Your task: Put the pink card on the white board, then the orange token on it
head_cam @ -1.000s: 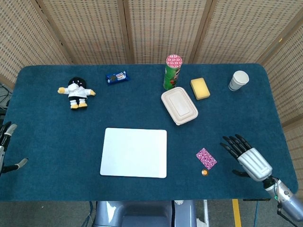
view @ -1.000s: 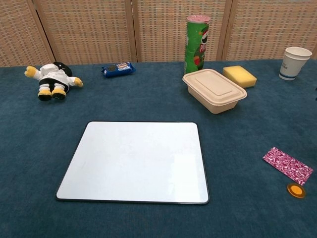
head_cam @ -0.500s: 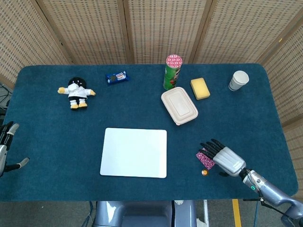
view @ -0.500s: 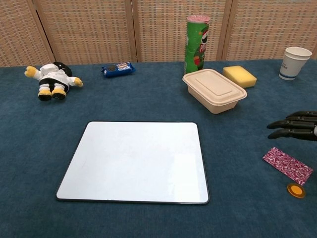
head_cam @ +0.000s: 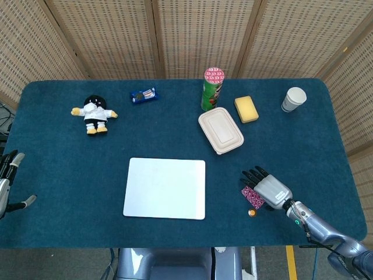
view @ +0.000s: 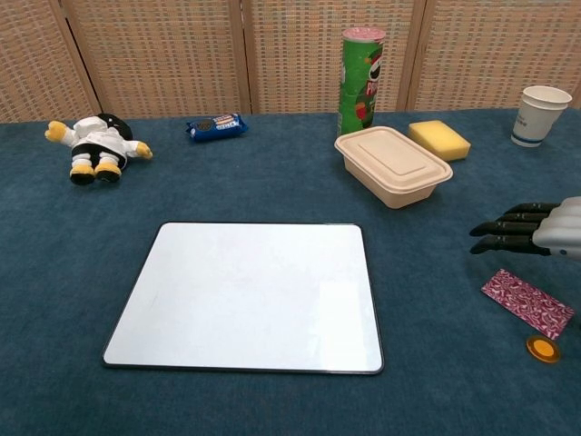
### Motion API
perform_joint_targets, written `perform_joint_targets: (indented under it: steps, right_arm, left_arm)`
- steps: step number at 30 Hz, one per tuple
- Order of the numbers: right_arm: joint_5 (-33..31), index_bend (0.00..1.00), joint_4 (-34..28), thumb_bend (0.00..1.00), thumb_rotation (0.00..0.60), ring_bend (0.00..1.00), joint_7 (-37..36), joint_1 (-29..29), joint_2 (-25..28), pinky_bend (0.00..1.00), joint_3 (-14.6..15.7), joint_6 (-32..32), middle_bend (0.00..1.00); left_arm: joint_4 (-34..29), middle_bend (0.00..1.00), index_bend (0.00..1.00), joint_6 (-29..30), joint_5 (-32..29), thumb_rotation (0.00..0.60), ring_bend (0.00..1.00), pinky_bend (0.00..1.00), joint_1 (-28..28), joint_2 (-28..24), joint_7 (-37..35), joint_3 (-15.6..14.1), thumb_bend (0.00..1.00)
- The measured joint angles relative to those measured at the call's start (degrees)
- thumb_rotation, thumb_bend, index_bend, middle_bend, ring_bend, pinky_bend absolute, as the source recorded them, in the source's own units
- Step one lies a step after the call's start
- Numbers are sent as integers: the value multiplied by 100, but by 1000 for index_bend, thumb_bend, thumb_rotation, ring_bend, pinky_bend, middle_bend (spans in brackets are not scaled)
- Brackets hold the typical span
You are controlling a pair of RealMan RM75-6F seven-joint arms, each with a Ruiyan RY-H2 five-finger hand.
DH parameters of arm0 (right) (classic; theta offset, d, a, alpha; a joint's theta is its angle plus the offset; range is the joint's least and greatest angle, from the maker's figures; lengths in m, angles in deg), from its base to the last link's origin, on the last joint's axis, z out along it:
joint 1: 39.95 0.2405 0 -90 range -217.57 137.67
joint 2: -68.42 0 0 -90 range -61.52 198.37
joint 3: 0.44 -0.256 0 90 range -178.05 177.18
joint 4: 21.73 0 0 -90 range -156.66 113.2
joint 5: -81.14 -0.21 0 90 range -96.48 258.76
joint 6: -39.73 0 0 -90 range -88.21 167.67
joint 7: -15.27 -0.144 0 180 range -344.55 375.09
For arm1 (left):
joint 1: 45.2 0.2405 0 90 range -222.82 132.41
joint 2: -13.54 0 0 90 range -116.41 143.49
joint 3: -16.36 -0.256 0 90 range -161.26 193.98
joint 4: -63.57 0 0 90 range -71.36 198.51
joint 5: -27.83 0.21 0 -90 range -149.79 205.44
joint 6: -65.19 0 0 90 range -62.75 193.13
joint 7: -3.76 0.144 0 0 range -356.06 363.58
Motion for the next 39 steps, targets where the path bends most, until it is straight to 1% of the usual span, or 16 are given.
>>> perform_joint_targets:
  steps: [11, 18, 25, 28, 32, 39]
  right_arm:
    - [-501, 123, -421, 105, 600, 0, 478, 95, 103, 0, -72, -432, 0]
    - [-707, 147, -495, 105, 600, 0, 690, 132, 92, 0, -85, -577, 0]
    - [-766, 195, -391, 105, 600, 0, 697, 123, -26, 0, -92, -521, 0]
    - [-722, 247, -271, 111, 600, 0, 637, 113, -98, 0, -63, -453, 0]
    - [-610, 317, -102, 156, 600, 0, 482, 102, -197, 0, -9, -309, 0]
    - [-522, 373, 16, 156, 600, 0, 303, 117, -261, 0, 65, -233, 0]
  left_arm:
    - [1, 0, 0, -12, 7, 600, 0, 0, -1, -14, -24, -4, 0]
    - [0, 0, 0, -17, 18, 600, 0, 0, -1, -15, -28, -12, 0]
    - [6, 0, 0, -32, 9, 600, 0, 0, -6, -20, -43, -9, 0]
    - [4, 0, 0, -35, 9, 600, 0, 0, -5, -24, -53, -10, 0]
    - [1, 0, 0, -40, 11, 600, 0, 0, -5, -29, -54, -14, 0]
    - [-6, 0, 0, -58, 13, 600, 0, 0, -9, -35, -49, -22, 0]
